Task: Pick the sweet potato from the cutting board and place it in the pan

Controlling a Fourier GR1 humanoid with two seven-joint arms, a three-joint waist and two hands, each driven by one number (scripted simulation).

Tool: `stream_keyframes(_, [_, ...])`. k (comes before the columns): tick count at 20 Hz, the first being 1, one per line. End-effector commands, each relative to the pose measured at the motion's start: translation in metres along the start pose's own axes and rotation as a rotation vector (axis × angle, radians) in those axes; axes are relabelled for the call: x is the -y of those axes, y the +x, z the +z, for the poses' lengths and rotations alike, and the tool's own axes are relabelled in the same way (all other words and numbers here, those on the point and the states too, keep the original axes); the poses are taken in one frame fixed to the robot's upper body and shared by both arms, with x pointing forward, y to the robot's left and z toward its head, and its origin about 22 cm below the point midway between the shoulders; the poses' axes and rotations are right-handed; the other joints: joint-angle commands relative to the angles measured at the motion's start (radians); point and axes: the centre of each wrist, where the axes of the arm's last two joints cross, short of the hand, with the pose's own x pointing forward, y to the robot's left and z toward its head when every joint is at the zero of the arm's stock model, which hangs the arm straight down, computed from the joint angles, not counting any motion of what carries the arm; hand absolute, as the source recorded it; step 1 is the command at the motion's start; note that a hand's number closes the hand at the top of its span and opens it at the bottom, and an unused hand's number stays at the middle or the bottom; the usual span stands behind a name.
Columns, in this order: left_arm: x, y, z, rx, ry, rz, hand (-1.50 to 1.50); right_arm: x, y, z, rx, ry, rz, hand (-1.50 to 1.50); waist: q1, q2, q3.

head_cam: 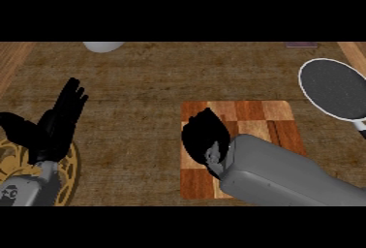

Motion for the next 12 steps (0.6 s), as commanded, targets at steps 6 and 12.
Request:
stream_keyframes(6, [-0.001,0.01,-0.006,0.007,-0.001,-0.003,0.0,0.001,0.049,-0.008,-0.111,0.025,0.066,-1.5,0.004,0.004,0.001])
stream_keyframes(12, [-0.024,-0.006,-0.004,0.017,0.012,-0.015,0.0,-0.017,0.038,-0.035,-0.207,0.081,0.088,-1.5,0.005,0.008,0.001])
